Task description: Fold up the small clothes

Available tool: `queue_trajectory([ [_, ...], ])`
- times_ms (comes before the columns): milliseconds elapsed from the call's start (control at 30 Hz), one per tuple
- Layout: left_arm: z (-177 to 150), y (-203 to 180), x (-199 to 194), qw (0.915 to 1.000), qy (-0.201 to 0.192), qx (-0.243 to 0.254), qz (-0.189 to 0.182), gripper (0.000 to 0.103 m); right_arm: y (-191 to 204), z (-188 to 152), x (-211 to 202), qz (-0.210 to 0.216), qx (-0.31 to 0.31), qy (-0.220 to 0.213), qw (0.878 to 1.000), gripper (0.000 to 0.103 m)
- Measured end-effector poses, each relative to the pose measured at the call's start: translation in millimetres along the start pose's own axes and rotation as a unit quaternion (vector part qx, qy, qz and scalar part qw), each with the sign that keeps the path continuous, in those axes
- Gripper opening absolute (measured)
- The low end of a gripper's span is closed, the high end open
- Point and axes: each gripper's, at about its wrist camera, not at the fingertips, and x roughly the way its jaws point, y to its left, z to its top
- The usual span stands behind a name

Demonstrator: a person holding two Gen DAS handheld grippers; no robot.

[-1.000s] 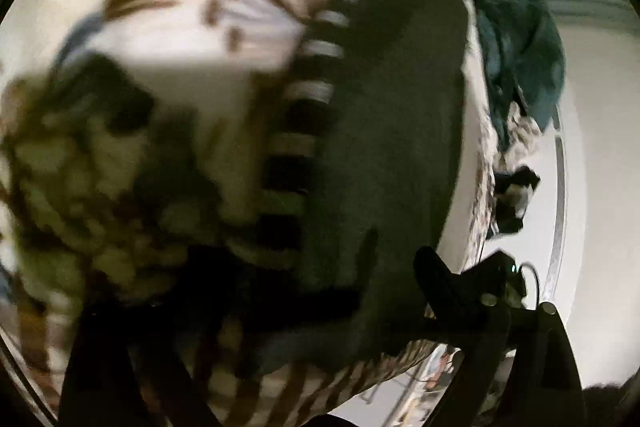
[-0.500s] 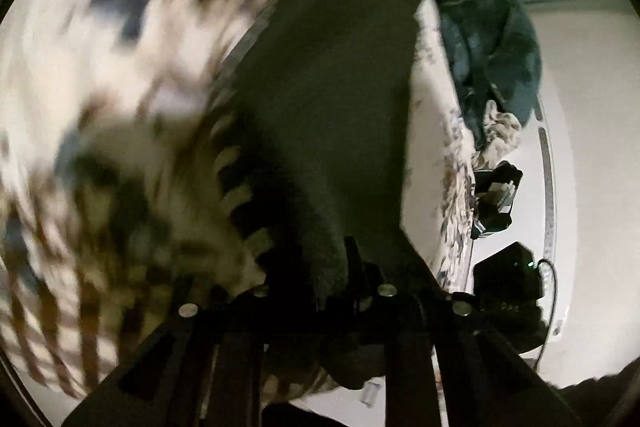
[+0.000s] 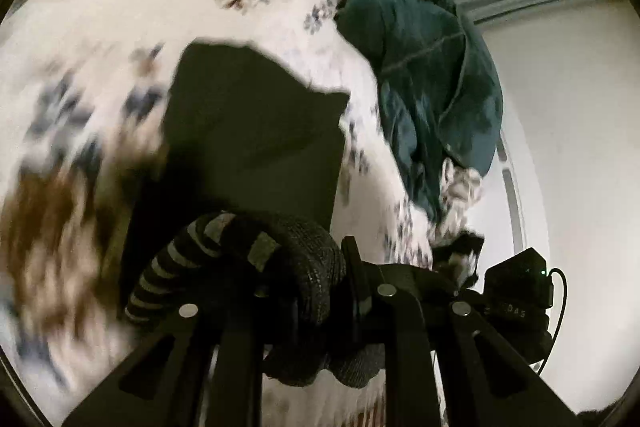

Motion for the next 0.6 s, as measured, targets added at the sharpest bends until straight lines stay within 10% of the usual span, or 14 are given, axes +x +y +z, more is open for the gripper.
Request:
queue_trajectory([
  [200, 121, 33, 81, 0.9985, 0.038, -0.037, 0.010, 0.018, 5, 128, 66, -0.039, -0.008, -0.018, 0.999, 0.011],
  [267, 148, 50, 100, 0.9956, 0.053, -0.077, -0.004, 0.033, -7, 163, 90, -0.032, 0.020, -0.012, 0.999, 0.015],
  [367, 174, 68, 106, 0.9899, 0.036, -0.127, -0.052, 0.077, -31, 207, 108, 0.000, 0.093, -0.022, 0.995, 0.052],
  [467, 182, 74, 91, 0.9865, 0.010, -0.142, -0.081, 0.078, -39, 223, 89, 0.025, 0.110, -0.066, 0.991, 0.087],
  [600, 181, 73, 93, 0.9963, 0.027, -0.079, 0.020, 0.079, -40, 222, 81, -0.030, 0.053, -0.041, 0.997, 0.088],
])
